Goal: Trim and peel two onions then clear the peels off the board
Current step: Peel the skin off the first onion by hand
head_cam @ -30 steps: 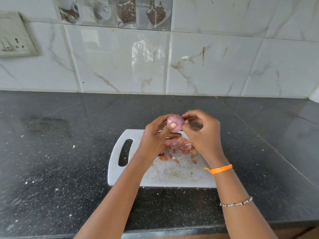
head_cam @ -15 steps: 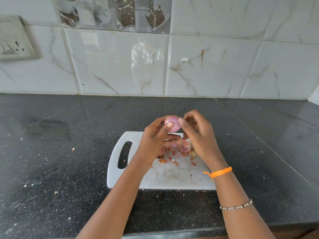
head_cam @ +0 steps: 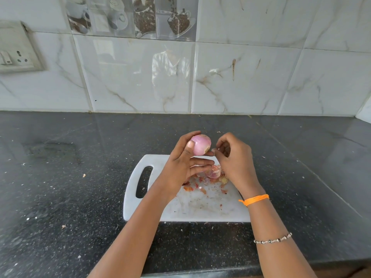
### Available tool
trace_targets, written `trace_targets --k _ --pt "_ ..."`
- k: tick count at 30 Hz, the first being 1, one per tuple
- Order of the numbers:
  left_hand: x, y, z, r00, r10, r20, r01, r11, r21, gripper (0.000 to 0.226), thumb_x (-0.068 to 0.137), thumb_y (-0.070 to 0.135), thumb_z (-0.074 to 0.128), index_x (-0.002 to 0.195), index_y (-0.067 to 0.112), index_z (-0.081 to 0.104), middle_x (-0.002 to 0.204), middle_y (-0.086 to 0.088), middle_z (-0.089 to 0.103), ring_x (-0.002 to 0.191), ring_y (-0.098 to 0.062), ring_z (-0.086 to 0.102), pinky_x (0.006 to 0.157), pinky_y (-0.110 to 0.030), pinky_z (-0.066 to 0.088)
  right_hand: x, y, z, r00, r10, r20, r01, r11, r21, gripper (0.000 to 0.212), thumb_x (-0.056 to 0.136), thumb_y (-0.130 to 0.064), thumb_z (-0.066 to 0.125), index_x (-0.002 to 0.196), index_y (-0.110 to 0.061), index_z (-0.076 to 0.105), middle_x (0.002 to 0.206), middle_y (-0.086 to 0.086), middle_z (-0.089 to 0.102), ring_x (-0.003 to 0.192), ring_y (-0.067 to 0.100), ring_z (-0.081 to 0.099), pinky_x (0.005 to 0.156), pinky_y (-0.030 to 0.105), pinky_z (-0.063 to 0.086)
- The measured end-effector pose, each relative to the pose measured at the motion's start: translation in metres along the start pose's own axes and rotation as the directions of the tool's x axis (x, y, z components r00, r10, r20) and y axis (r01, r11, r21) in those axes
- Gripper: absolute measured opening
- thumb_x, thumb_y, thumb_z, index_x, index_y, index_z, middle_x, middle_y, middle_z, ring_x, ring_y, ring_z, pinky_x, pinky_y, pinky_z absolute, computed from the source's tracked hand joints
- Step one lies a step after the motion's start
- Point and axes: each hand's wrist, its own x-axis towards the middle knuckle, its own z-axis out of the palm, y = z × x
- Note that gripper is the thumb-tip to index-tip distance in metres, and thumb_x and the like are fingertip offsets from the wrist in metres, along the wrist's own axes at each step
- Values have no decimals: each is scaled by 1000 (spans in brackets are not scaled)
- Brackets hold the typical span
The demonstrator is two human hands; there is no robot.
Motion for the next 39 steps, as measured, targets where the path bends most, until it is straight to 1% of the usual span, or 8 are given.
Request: trace_targets --k 4,9,21,25,30,32,35,39 --pt "1 -2 0 1000 -24 -3 24 1000 -18 34 99 34 33 124 20 51 94 -18 69 80 -28 68 76 -34 57 1 -8 -2 995 -64 -73 74 987 145 20 83 6 58 81 -13 65 81 -5 62 77 7 60 71 17 47" --pt "2 -2 -2 997 -76 -25 76 997 -20 35 102 33 29 114 18 58 84 -16 70 73 -24 69 70 -31 58 -4 -24 -5 994 -90 -62 107 906 410 8 84 -8 60 89 -11 66 89 1 66 84 8 64 71 17 52" --pt "0 -5 3 996 -79 -36 81 995 61 39 100 33 30 120 11 54 106 -30 64 83 -32 68 78 -40 58 -6 -29 2 1000 -19 -5 20 926 377 12 71 -13 53 82 -14 56 80 -10 57 79 2 55 71 14 45" --pt "1 -5 1 997 -68 -32 69 997 26 36 101 33 30 116 14 57 102 -29 65 82 -31 69 78 -40 59 -5 -29 2 1000 -16 -7 17 918 395 16 68 -10 53 83 -16 57 82 -10 59 80 4 57 73 21 50" --pt "2 -3 0 997 -66 -46 65 998 -27 35 102 32 28 111 16 57 84 -18 69 73 -25 70 68 -30 58 -2 -20 1 994 85 -61 -44 871 489 20 75 -7 44 79 -15 62 79 -3 63 80 19 62 73 42 57" --pt "3 -3 -1 996 -62 -57 60 998 -34 35 101 33 29 112 16 57 83 -18 69 74 -24 69 68 -30 58 -2 -20 -1 993 103 -54 -60 851 522 14 81 -13 47 80 -11 62 79 -2 63 78 18 60 69 40 57" --pt "2 -3 -1 996 -58 -65 56 998 -34 35 101 34 30 115 15 56 87 -17 69 76 -25 69 69 -31 58 -3 -24 -1 999 12 -31 5 872 489 6 84 -21 61 85 -16 63 82 -11 63 80 10 61 71 36 55" --pt "3 -2 -1 994 -67 -82 63 996 -58 36 101 33 29 110 13 57 84 -16 69 73 -24 69 64 -29 58 -3 -22 0 979 -205 -9 192 897 398 21 81 -5 67 97 -20 68 98 -7 61 89 7 60 74 20 52"
